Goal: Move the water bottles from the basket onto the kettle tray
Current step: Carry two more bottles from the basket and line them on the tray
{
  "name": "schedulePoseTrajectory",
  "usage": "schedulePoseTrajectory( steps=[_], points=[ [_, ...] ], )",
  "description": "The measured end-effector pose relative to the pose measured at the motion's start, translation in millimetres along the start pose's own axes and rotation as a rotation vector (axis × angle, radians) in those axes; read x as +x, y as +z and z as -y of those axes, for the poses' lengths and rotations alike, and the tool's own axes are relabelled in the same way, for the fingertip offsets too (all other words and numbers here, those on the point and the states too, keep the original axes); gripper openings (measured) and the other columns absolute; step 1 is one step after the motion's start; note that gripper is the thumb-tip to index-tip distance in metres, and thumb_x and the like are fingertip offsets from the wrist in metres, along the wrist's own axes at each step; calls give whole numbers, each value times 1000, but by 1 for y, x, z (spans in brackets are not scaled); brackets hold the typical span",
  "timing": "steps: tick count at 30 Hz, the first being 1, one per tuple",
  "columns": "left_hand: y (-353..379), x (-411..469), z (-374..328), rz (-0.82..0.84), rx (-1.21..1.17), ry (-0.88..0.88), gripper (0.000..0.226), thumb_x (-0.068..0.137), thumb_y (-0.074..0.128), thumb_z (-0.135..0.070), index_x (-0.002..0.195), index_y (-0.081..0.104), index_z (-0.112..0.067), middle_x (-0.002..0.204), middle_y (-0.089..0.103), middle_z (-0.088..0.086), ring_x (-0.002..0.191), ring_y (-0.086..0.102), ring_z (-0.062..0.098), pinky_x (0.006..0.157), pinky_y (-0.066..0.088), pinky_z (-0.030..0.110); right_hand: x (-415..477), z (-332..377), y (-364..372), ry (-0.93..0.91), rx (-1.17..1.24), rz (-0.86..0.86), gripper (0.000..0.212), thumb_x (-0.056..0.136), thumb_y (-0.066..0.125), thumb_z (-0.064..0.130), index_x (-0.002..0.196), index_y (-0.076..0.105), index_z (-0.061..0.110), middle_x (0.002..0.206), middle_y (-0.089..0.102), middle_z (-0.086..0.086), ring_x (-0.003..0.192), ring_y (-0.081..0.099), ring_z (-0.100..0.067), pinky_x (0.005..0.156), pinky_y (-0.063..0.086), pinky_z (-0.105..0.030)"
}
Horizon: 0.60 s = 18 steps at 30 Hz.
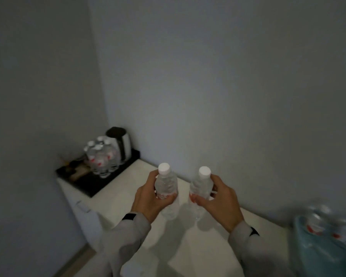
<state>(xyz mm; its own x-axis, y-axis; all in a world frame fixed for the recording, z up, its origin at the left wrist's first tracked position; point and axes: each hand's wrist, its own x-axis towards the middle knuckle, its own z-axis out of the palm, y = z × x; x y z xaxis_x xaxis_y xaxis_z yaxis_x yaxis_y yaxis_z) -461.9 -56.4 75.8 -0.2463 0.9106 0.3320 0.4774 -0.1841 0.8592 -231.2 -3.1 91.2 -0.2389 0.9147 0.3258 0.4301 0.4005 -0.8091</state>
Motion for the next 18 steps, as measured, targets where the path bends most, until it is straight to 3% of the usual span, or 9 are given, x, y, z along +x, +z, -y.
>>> schedulePoseTrajectory(
  steps=[7, 10, 12, 16, 18],
  points=[
    [-140, 2, 68, -131, 69, -60, 75, 63, 82, -50, 126, 42, -52, 113, 64, -26, 103, 61, -7, 83, 53, 14, 46, 62, 144, -57, 63, 177, 62, 60, 88, 50, 113, 56, 51, 103, 70, 30, 93, 67, 7, 82, 58, -20],
    [-191, 12, 101, -178, 119, -94, 75, 63, 80, -55, 126, 40, -52, 116, 63, -24, 106, 61, -4, 85, 53, 19, 72, 81, 205, -72, 95, 241, 65, 60, 87, 52, 116, 56, 49, 104, 70, 29, 94, 67, 6, 84, 59, -26],
    [-221, 26, 123, -202, 150, -112, 74, 62, 79, -57, 124, 40, -54, 115, 63, -28, 105, 61, -4, 85, 53, 21, 91, 89, 244, -80, 131, 262, 66, 60, 86, 52, 118, 55, 49, 104, 69, 29, 95, 66, 7, 85, 59, -26],
    [-272, 61, 160, -228, 204, -124, 73, 65, 82, -47, 122, 38, -60, 110, 57, -45, 102, 55, -19, 79, 45, 1, 132, 104, 314, -72, 183, 308, 63, 62, 86, 50, 117, 56, 48, 107, 70, 25, 98, 66, 5, 87, 59, -27],
    [-293, 82, 175, -230, 225, -143, 73, 65, 83, -46, 123, 40, -57, 112, 61, -37, 103, 58, -13, 81, 47, 4, 152, 110, 340, -74, 188, 310, 57, 64, 87, 46, 111, 55, 52, 104, 69, 26, 97, 66, 7, 86, 59, -24]
  ],
)
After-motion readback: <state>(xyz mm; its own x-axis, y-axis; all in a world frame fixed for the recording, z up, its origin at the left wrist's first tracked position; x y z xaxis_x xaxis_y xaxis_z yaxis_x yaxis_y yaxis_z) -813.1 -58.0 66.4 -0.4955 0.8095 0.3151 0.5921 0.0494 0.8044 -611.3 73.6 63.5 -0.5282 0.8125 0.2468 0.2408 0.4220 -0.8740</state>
